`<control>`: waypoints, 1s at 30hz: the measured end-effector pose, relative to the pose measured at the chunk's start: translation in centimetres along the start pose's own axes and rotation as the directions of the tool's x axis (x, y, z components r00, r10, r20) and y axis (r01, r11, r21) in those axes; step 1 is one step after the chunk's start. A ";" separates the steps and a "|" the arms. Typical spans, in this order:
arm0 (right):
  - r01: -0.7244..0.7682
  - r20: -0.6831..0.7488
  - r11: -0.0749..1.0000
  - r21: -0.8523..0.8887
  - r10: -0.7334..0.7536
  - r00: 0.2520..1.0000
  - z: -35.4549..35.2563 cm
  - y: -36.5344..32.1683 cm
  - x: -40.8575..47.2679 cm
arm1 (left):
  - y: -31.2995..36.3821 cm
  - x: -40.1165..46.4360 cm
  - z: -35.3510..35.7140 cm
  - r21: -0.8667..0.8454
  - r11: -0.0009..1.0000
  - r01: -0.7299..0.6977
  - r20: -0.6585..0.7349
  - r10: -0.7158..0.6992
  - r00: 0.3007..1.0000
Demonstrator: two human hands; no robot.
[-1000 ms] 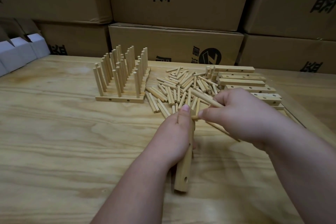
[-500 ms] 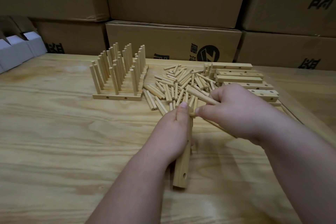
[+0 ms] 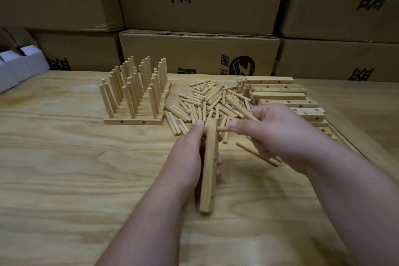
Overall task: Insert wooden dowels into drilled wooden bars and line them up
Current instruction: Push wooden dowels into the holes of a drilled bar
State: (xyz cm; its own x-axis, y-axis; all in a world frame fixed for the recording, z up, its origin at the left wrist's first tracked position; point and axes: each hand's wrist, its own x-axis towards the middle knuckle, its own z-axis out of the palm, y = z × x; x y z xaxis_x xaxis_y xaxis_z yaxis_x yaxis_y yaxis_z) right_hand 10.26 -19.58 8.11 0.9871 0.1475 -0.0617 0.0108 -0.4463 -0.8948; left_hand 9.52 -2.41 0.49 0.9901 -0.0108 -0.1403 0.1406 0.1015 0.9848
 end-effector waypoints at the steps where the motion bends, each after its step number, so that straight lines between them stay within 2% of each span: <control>1: 0.007 -0.039 1.000 0.029 -0.006 0.999 -0.3 0.0 0.1 | 0.1 0.0 0.0 -0.023 1.000 -0.009 0.040 0.010 0.999; 3: 0.027 -0.115 0.996 0.089 -0.016 0.993 -0.6 0.2 0.1 | 0.2 0.0 0.1 -0.005 0.998 -0.058 0.070 0.059 0.996; 6: -0.005 -0.182 0.982 0.190 0.040 0.983 -0.5 0.3 0.3 | 0.4 0.0 0.2 0.030 0.996 -0.086 0.017 0.086 0.996; 8: -0.075 -0.224 0.954 0.292 0.144 0.964 -0.5 0.5 1.3 | 0.5 0.1 0.2 -0.031 0.996 -0.081 -0.051 0.079 0.996; 10: -0.122 -0.200 0.940 0.319 0.192 0.961 -0.6 0.8 1.6 | 0.7 0.2 0.0 -0.127 0.989 -0.076 -0.114 0.062 0.992; 14: -0.071 -0.231 0.992 0.103 0.094 0.968 -0.4 1.3 1.8 | 0.9 0.4 -0.2 -0.299 0.952 -0.066 -0.172 0.014 0.985; 16: 0.014 -0.167 0.999 0.030 -0.009 0.986 0.0 1.4 0.9 | 0.8 0.4 -0.2 -0.313 0.947 -0.067 -0.179 0.010 0.984; 21: 0.165 -0.079 0.980 -0.113 -0.174 0.982 1.6 1.0 0.2 | 0.7 0.3 0.0 -0.268 0.961 -0.070 -0.159 0.028 0.987; 23: 0.168 -0.071 0.970 -0.174 -0.183 0.981 1.9 0.8 0.1 | 0.7 0.2 0.0 -0.250 0.966 -0.063 -0.145 0.027 0.989; 26: 0.169 -0.084 0.969 -0.182 -0.186 0.979 1.9 0.8 0.2 | 0.5 0.3 0.1 -0.223 0.972 -0.070 -0.141 0.039 0.989; 30: 0.188 -0.082 0.966 -0.176 -0.204 0.975 1.9 0.7 0.0 | 0.3 0.4 0.2 -0.104 0.990 -0.096 -0.149 0.080 0.986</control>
State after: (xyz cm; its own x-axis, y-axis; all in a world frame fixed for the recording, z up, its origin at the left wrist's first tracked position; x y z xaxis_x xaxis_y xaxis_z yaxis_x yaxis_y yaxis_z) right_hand 9.99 -18.17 6.63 0.9737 0.1631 0.1589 0.2239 -0.5592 -0.7982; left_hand 9.97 -2.61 0.74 0.9864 0.1462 -0.0749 0.0439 0.2046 0.9779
